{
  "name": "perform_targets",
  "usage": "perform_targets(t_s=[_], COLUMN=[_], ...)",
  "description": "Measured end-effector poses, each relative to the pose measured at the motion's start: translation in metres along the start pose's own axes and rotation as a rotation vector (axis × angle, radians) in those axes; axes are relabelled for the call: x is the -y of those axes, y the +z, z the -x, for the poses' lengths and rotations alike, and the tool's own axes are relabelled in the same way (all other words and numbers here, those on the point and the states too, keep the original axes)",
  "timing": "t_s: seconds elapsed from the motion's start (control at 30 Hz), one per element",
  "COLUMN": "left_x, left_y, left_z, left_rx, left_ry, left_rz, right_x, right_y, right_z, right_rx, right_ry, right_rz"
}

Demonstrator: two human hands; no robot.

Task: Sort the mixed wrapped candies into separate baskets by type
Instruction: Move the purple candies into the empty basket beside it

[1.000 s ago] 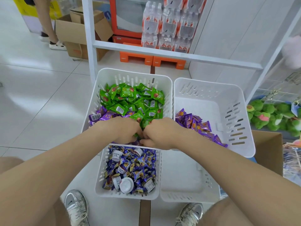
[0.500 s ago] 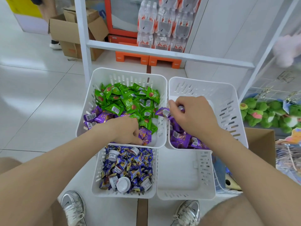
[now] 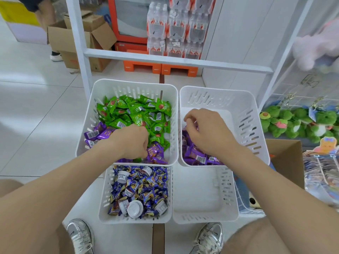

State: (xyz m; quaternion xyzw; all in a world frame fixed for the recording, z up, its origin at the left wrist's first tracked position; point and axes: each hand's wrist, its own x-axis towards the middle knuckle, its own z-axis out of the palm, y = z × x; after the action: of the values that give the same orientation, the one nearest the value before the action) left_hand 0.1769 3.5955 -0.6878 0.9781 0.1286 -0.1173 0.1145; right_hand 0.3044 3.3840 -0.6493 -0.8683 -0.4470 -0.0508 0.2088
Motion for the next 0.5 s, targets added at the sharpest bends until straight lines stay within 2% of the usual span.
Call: perform_targets(t_s=[0.03,0.1,0.17,0.23,0.37,0.5], left_x=[0.001,0.005,0.004,0.001,-0.003,-0.021], left_y=[0.0,0.005,0.011,0.017,0.016,0.01], left_z=[0.001,-0.001,-0.003,-0.004,-0.007,-0.01], left_rx=[-0.056,-0.097,-0.047,0.03,0.083,0.15], left_ry=[0.015,0.093,0.219,0.324,0.344,0.222], left_rz=[0.004,0.035,0.074,0.051,-0.051,-0.011], right_x=[0.008,0.023,0.035,0.041,0.04,0.033], right_y=[0.001,0.005,0.012,0.018,0.022,0.017], right_z=[0.001,0.004,0.004,0.0,-0.007,-0.011], right_rx=[0.015,0.15,0.312,0.374,0.26,0.1], right_ry=[-0.064,-0.208,-0.313,-0.36,-0.352,-0.256], right_rz=[-0.041,-0.066,0.016,0.103,0.089,0.067])
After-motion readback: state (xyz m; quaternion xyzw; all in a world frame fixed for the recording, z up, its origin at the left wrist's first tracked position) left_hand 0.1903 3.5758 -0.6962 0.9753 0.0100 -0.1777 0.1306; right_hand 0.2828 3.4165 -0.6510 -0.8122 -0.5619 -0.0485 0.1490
